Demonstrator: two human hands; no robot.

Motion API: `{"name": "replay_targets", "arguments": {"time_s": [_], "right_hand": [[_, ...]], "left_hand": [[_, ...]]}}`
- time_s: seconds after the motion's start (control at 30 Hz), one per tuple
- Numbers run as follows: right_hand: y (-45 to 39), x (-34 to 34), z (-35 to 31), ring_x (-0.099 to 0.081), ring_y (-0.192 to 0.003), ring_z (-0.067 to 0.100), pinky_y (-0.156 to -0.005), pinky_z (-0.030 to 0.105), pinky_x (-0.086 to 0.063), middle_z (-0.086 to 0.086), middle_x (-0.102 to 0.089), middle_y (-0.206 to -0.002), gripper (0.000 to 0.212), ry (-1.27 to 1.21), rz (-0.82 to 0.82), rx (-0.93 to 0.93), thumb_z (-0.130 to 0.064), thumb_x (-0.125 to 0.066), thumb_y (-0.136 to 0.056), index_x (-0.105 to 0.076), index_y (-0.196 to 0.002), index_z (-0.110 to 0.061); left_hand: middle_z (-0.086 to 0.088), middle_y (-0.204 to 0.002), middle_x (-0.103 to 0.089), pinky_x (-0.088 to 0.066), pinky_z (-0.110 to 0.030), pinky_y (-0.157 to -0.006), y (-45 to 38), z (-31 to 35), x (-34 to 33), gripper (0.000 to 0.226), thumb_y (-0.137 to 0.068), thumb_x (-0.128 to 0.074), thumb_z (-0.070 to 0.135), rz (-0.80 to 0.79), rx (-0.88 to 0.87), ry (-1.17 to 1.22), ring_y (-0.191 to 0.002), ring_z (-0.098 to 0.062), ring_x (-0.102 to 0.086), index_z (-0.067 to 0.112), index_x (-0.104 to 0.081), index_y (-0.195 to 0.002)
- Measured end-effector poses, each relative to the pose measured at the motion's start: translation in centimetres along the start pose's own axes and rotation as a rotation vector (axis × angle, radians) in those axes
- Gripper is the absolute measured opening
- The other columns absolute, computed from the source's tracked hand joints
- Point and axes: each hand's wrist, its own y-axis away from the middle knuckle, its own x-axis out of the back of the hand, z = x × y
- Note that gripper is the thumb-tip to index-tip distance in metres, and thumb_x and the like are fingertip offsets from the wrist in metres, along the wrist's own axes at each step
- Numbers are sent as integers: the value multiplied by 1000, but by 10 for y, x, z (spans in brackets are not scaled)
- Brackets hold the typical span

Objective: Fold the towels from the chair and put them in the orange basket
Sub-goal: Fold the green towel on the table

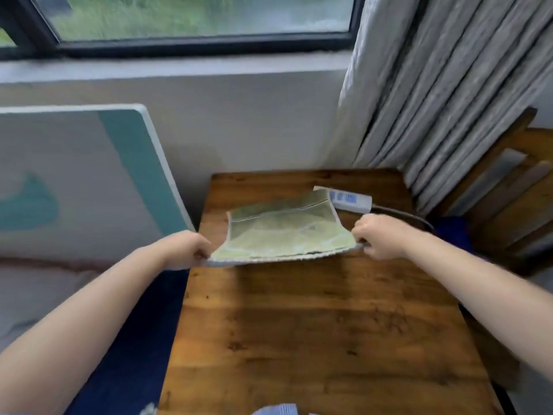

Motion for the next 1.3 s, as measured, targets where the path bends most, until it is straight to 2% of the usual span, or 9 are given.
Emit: {"name": "replay_targets", "arguments": {"time_s": [0.13, 0.27, 0.37, 0.47, 0.8, 0.9, 1.03, 1.1, 1.3], "right_hand": [[9, -56, -35, -57, -98, 29, -73, 30, -48, 10, -63, -99, 18, -48, -371, -20, -7, -49, -78, -62, -90, -7], [20, -99, -61, -45, -74, 23, -47, 25, -28, 3, -41, -65, 16, -3, -699, 4, 0, -44, -81, -46, -69, -11], [25, -121, -70, -37, -56, 21, -45, 25, -24, 2, -36, -61, 28, -2, -767, -14, 4, -43, -80, -37, -59, -13], [28, -128, -74, -32, -52, 14, -46, 24, -25, 1, -37, -62, 32, -25, -774, -11, 1, -41, -82, -34, -56, -16], [26, -160, -94, -28, -51, 15, -50, 24, -25, 3, -34, -61, 29, -122, -1216, 99, -3, -54, -81, -38, -60, -14], [20, -150, -84, -34, -54, 12, -51, 24, -28, -1, -40, -62, 30, -247, -1136, 14, -8, -58, -80, -41, -57, -17], [3, -122, -52, -44, -67, 16, -53, 25, -30, -1, -48, -69, 8, -452, -758, -167, -8, -58, -80, -57, -72, -5], [-11, -112, -37, -47, -74, 18, -54, 27, -32, 4, -52, -79, 13, -547, -582, -273, -8, -56, -81, -62, -88, 1], [-48, -106, -11, -47, -78, 22, -64, 28, -32, 11, -56, -84, 13, -739, -86, -475, -5, -55, -83, -64, -90, 2]], "left_hand": [[-5, -103, -63, -42, -27, -75, 0, 27, -59, 22, -86, -57, 13, -354, 28, -48, -84, -13, -47, 9, -65, -106], [-2, -96, -54, -35, -18, -56, 4, 46, -102, 26, -88, -57, 12, -562, 31, 17, -87, -12, -45, 5, -62, -113], [-4, -94, -53, -29, -12, -51, 8, 51, -128, 24, -90, -56, 12, -645, 16, 38, -85, -12, -44, 3, -61, -112], [5, -74, -47, -30, -15, -52, 10, 48, -145, 5, -91, -56, 13, -661, 27, 97, -66, -10, -43, 8, -59, -90], [8, -69, -50, -37, -18, -61, 9, 45, -183, 27, -84, -66, 17, -986, 17, 200, -71, -10, -45, 25, -53, -61], [9, -69, -50, -35, -19, -64, 8, 35, -177, 28, -85, -64, 16, -933, 41, 283, -68, -9, -43, 24, -51, -61], [5, -68, -46, -33, -20, -60, -2, 14, -150, 25, -88, -57, 10, -729, 131, 508, -62, -9, -40, 19, -49, -66], [3, -70, -49, -36, -21, -61, -12, 2, -136, 22, -89, -56, 8, -576, 194, 669, -65, -10, -43, 16, -52, -68], [-3, -74, -51, -41, -22, -66, -51, -15, -133, 25, -92, -52, 7, 42, 399, 1159, -73, -17, -48, 16, -50, -69]]}}
